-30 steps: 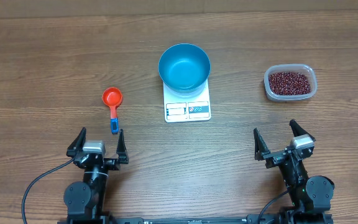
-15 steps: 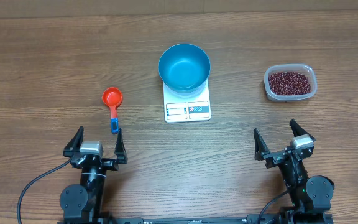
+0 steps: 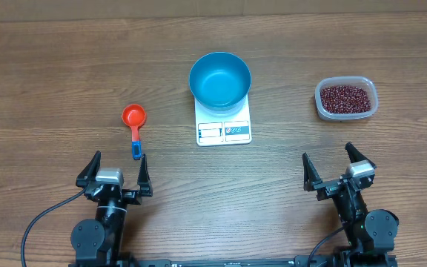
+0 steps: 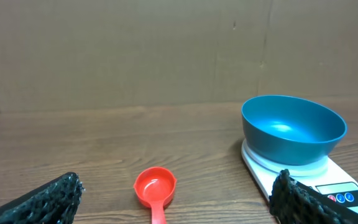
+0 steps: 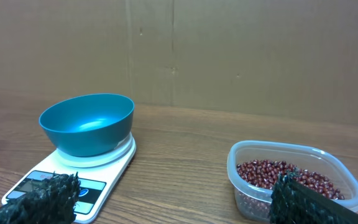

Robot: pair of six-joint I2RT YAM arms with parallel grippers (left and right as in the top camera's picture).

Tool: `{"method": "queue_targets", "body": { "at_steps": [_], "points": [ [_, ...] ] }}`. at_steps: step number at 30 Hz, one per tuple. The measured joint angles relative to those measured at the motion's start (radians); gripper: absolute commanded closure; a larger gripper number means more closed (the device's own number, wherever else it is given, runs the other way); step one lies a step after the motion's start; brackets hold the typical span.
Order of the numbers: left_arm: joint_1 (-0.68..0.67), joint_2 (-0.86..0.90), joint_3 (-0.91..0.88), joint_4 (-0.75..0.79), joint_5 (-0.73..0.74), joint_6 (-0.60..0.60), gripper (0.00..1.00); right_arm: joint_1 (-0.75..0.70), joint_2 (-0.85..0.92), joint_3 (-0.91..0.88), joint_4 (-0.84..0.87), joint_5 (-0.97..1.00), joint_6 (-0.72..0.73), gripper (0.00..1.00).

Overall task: Scoop item into bowl and weigh 150g on scale
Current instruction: 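Move the left gripper over the red scoop and grasp its cup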

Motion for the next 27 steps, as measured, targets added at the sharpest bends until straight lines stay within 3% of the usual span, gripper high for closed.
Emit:
{"method": "queue_targets", "body": {
  "at_steps": [12,27],
  "points": [
    [0.0,0.054,0.052,0.0,0.016,0.0,0.0,0.0,0.0,0.0,0.0,0.0,0.0,0.0],
    [0.0,0.519,0.359,-0.057,0.109,0.0,0.0,0.0,0.0,0.0,0.0,0.0,-0.001,0.0]
  ]
}}
